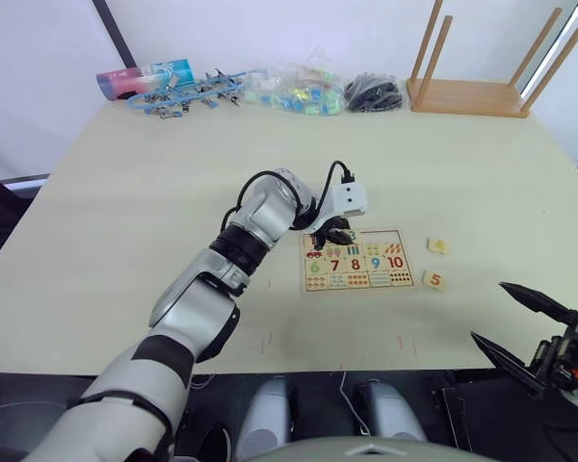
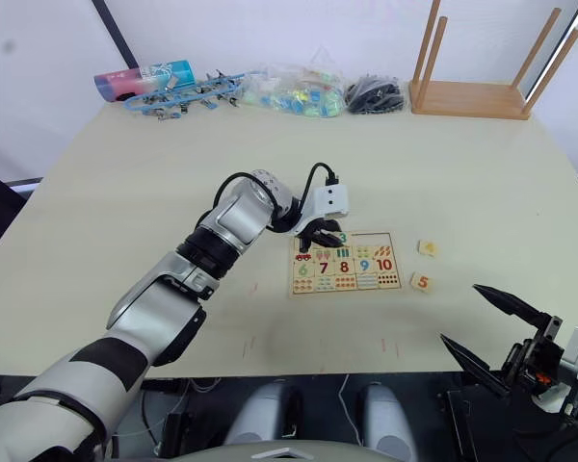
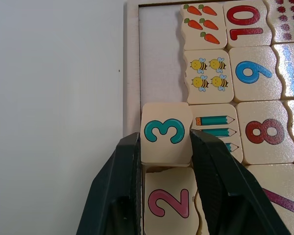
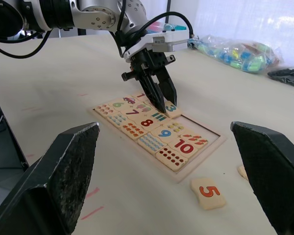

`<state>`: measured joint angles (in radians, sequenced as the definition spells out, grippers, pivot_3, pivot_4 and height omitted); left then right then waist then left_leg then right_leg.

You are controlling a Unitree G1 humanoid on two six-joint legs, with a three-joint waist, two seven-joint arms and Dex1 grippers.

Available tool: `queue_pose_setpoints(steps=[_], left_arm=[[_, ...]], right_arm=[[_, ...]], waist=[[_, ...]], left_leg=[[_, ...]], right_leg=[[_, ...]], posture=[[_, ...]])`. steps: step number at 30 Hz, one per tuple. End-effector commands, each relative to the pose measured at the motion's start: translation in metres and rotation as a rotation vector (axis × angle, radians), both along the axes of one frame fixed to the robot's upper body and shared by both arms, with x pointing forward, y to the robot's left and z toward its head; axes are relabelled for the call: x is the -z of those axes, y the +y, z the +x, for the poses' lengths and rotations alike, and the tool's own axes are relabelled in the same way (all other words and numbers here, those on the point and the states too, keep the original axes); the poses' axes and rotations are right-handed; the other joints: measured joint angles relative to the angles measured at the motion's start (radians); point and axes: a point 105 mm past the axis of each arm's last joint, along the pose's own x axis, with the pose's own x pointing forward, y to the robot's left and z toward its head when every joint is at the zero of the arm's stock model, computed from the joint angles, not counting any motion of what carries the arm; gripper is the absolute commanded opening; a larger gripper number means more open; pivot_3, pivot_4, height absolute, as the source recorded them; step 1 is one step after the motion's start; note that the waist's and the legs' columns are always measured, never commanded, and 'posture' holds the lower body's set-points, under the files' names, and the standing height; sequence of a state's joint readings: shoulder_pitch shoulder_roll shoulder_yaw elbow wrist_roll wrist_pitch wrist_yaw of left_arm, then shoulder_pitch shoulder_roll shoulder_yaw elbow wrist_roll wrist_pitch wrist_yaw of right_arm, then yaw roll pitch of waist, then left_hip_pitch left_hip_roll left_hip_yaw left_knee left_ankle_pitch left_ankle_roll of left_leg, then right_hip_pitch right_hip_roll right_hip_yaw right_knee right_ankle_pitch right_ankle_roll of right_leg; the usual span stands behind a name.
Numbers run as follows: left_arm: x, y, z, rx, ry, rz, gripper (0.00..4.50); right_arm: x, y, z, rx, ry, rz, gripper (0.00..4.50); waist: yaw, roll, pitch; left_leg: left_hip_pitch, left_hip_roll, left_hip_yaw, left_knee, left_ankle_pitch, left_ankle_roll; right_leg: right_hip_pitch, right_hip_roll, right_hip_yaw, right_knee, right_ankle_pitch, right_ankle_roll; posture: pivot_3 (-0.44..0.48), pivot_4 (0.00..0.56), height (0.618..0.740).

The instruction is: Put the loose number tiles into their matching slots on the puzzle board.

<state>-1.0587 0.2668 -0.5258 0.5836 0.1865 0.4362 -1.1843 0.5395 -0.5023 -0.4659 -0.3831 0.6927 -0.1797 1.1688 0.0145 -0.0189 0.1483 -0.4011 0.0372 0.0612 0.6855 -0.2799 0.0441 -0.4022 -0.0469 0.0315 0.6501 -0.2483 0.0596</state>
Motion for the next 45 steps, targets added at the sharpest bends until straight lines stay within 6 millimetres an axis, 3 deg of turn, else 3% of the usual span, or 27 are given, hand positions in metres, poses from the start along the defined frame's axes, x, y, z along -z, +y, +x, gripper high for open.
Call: queue_pose_setpoints(steps=[1, 9, 11, 12, 17, 24, 33, 43, 45], left_arm=[[-0.010, -0.007, 0.001, 0.027, -0.035, -0.004, 1.02], [-0.007, -0.006, 0.000, 0.041, -0.029, 0.007, 1.02], [-0.007, -0.007, -0.001, 0.041, -0.025, 0.006, 2.08], [-0.007, -0.007, 0.000, 0.041, -0.026, 0.005, 2.33], [-0.009, -0.007, 0.001, 0.039, -0.038, 0.003, 4.46], [-0.022, -0.003, 0.003, 0.041, -0.062, -0.007, 4.46], [-0.057, 0.001, 0.011, 0.057, -0.071, -0.106, 4.46], [-0.044, 0.000, 0.026, 0.068, -0.093, -0.220, 4.46], [-0.041, -0.002, 0.027, 0.081, -0.110, -0.239, 3.96]], right_arm=[[-0.008, 0.003, -0.002, -0.004, -0.045, -0.006, 4.50], [-0.008, 0.003, -0.002, -0.002, -0.047, -0.007, 4.50], [-0.008, 0.003, -0.002, -0.003, -0.048, -0.009, 4.50], [-0.008, 0.003, -0.002, -0.003, -0.048, -0.010, 4.50], [-0.008, 0.003, -0.002, -0.004, -0.046, -0.013, 4.50], [-0.007, 0.003, -0.002, -0.006, -0.045, -0.014, 4.50], [-0.005, 0.005, -0.001, -0.003, -0.045, -0.010, 4.50], [-0.003, 0.005, 0.001, 0.005, -0.048, -0.006, 4.50], [-0.003, 0.004, 0.001, 0.007, -0.048, -0.006, 4.50]], waist=[[0.000, 0.000, 0.000], [0.000, 0.000, 0.000], [0.000, 0.000, 0.000], [0.000, 0.000, 0.000], [0.000, 0.000, 0.000], [0.000, 0.000, 0.000], [0.000, 0.000, 0.000], [0.000, 0.000, 0.000], [0.001, -0.001, 0.000]], left_leg=[[0.000, 0.000, 0.000, 0.000, 0.000, 0.000], [0.000, 0.000, 0.000, 0.000, 0.000, 0.000], [0.000, 0.000, 0.000, 0.000, 0.000, 0.000], [0.000, 0.000, 0.000, 0.000, 0.000, 0.000], [0.000, 0.000, 0.000, 0.000, 0.000, 0.000], [0.000, 0.000, 0.000, 0.000, 0.000, 0.000], [0.000, 0.000, 0.000, 0.000, 0.000, 0.000], [0.000, 0.000, 0.000, 0.000, 0.000, 0.000], [0.000, 0.000, 0.000, 0.001, 0.000, 0.000]], right_leg=[[0.000, 0.000, 0.000, 0.000, 0.000, 0.000], [0.000, 0.000, 0.000, 0.000, 0.000, 0.000], [0.000, 0.000, 0.000, 0.000, 0.000, 0.000], [0.000, 0.000, 0.000, 0.000, 0.000, 0.000], [0.000, 0.000, 0.000, 0.000, 0.000, 0.000], [0.000, 0.000, 0.000, 0.001, 0.000, 0.000], [0.000, 0.000, 0.000, 0.001, 0.000, 0.000], [0.000, 0.000, 0.000, 0.002, 0.000, 0.000], [0.000, 0.000, 0.000, 0.001, 0.000, 0.000]], posture=[[0.000, 0.150, 0.737], [0.000, 0.150, 0.737], [0.000, 0.150, 0.737], [0.000, 0.150, 0.737], [0.000, 0.150, 0.737], [0.000, 0.150, 0.737], [0.000, 0.150, 0.737], [0.000, 0.150, 0.737], [0.000, 0.150, 0.737]])
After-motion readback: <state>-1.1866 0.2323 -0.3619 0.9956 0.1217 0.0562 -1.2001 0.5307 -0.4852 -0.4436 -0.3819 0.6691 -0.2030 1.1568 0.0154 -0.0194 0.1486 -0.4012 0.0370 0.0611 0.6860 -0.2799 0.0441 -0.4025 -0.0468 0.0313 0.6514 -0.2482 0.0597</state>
